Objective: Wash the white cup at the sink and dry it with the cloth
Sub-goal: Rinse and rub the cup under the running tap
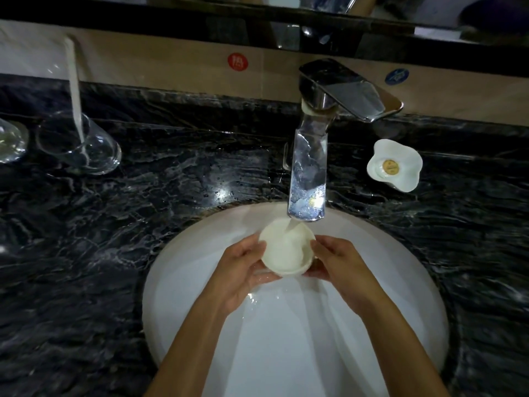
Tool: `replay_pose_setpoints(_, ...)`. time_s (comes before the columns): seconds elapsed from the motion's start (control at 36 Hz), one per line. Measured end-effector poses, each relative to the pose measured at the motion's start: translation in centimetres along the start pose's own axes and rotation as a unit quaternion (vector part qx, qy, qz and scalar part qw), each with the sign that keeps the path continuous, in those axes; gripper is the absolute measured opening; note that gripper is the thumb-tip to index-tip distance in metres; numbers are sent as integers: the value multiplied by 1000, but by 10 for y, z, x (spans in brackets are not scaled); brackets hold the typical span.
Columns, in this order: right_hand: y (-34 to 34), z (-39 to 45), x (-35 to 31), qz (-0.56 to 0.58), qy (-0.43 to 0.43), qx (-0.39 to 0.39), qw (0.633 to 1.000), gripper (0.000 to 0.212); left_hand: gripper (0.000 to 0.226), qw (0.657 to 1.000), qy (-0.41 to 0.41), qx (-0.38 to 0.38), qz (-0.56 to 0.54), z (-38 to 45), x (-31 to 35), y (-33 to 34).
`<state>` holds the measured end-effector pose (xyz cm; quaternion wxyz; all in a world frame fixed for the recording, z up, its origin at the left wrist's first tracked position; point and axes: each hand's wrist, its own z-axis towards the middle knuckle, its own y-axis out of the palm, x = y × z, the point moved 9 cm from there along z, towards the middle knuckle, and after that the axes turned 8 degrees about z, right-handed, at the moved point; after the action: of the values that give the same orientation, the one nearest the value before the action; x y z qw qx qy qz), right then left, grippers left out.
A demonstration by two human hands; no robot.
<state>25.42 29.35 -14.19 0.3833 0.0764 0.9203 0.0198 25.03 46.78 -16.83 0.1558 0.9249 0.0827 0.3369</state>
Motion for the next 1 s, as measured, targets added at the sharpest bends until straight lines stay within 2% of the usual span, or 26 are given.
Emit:
replay_pose_setpoints(0.14,11,0,17,97,53,-51,993,26,34,994,47,15,97,-1,19,-7)
replay_pose_setpoints(0.31,12,2,14,152,3,-48,987,24,37,990,84,37,107,-1,27,-19)
replay_pose_setpoints(0.5,8,-4,-12,42,-68,-7,997,23,36,998,60,15,27,2,13,-14)
replay_pose_setpoints(0.58,11,-4,-21,40,-69,-8,997,17,33,999,31,17,26,4,6,-12)
replay_pose_setpoints(0.67,11,-1,-19,29,-47,-17,998,20,25,999,22,14,24,3,6,-8)
replay_pose_setpoints(0.83,16,2,8,125,28,-76,989,24,24,993,52,55,93,0,25,-15)
replay_pose_setpoints(0.92,15,3,15,157,20,-65,985,20,29,988,73,55,127,-3,33,-17)
replay_pose_setpoints(1.0,12,2,14,142,-8,-43,989,21,33,987,92,48,119,-3,35,-16)
